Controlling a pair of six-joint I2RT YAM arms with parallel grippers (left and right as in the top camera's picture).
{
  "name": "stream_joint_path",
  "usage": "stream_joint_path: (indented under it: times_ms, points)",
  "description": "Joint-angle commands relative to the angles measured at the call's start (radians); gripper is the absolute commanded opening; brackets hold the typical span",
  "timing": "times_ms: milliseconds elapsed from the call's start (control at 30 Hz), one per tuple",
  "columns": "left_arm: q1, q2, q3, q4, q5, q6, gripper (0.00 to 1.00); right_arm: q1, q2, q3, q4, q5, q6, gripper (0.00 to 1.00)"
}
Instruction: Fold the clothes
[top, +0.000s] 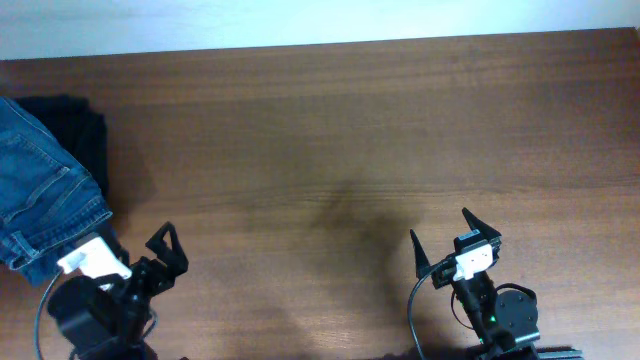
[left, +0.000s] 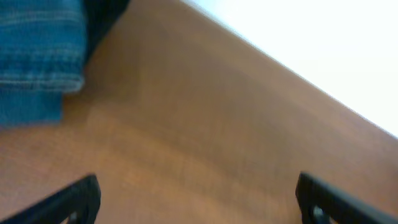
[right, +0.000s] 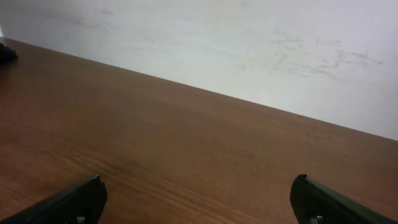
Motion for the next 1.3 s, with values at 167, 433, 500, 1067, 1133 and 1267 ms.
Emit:
stream_joint_path:
  times_ms: [167, 433, 500, 1067, 1133, 1267]
  points:
    - [-0.158, -0.018, -0.177, 0.330, -0.140, 0.000, 1.00, -0.008, -0.008, -0.005, -0.007, 0.008, 0.004, 0.99]
    - [-0.283, -0.024, -0.296, 0.525, -0.305, 0.003, 1.00, -0.008, -0.008, -0.005, -0.007, 0.008, 0.004, 0.99]
    - [-0.291, -0.024, -0.327, 0.565, -0.304, 0.003, 1.00, -0.008, -0.008, -0.005, -0.007, 0.008, 0.004, 0.99]
    - [-0.292, -0.146, -0.522, 0.623, -0.304, 0.002, 1.00, -0.008, -0.008, -0.005, -0.007, 0.008, 0.004, 0.99]
    - [-0.296, -0.167, -0.528, 0.598, -0.305, 0.003, 1.00, -0.008, -0.008, -0.005, -0.007, 0.008, 0.004, 0.99]
    - [-0.336, -0.190, -0.528, 0.551, -0.360, 0.003, 1.00, -0.008, -0.008, -0.005, -0.007, 0.008, 0.004, 0.99]
